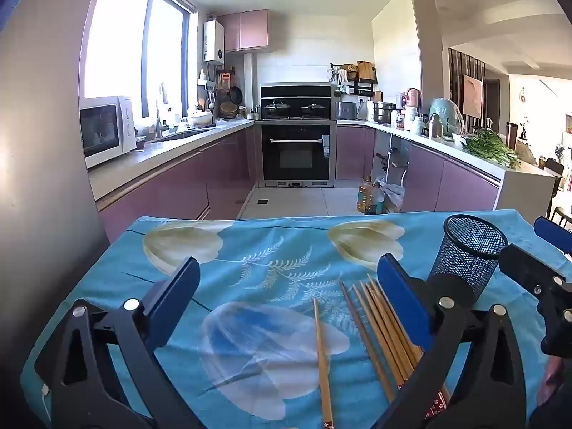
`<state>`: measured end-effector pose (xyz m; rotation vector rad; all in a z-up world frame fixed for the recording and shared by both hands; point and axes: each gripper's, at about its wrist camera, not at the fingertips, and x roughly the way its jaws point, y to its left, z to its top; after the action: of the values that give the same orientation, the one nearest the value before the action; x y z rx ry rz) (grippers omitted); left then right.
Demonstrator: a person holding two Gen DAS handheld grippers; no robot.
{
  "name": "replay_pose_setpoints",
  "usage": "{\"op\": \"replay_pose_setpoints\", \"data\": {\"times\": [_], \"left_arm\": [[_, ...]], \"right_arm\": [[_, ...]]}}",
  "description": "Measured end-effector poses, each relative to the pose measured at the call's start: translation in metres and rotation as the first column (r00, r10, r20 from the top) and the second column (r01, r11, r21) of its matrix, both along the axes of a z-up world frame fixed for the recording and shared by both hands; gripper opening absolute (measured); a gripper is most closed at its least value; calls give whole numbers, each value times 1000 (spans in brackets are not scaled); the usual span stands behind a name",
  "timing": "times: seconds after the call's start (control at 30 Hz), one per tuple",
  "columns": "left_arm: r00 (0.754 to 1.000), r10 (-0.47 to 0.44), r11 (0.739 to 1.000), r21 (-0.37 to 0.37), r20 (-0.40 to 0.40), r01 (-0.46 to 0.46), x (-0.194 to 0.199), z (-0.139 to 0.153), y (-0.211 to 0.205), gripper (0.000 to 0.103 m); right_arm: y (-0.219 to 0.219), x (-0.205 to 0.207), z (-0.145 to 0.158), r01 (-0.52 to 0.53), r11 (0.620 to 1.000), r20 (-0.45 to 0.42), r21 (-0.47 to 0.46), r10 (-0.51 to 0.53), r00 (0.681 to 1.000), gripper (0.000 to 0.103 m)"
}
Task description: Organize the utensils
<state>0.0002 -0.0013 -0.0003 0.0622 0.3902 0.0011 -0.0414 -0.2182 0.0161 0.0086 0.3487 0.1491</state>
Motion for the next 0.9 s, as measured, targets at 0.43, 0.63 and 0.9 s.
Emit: {"op": "replay_pose_setpoints", "data": {"times": [0.43, 0.63, 0.9], "left_arm": [[998, 10, 999, -36, 65, -8, -10, 9, 7, 98], [996, 15, 999, -40, 84, -11, -11, 10, 10, 98], [995, 15, 999, -38, 99, -12, -12, 9, 9, 98]], "right_arm": [[-1, -3, 4, -9, 1000, 27, 28, 8, 1000, 97], [0, -5, 5, -1, 1000, 39, 27, 0, 999, 97], [0, -4, 3, 10, 1000, 34, 26, -11, 999, 97]]}}
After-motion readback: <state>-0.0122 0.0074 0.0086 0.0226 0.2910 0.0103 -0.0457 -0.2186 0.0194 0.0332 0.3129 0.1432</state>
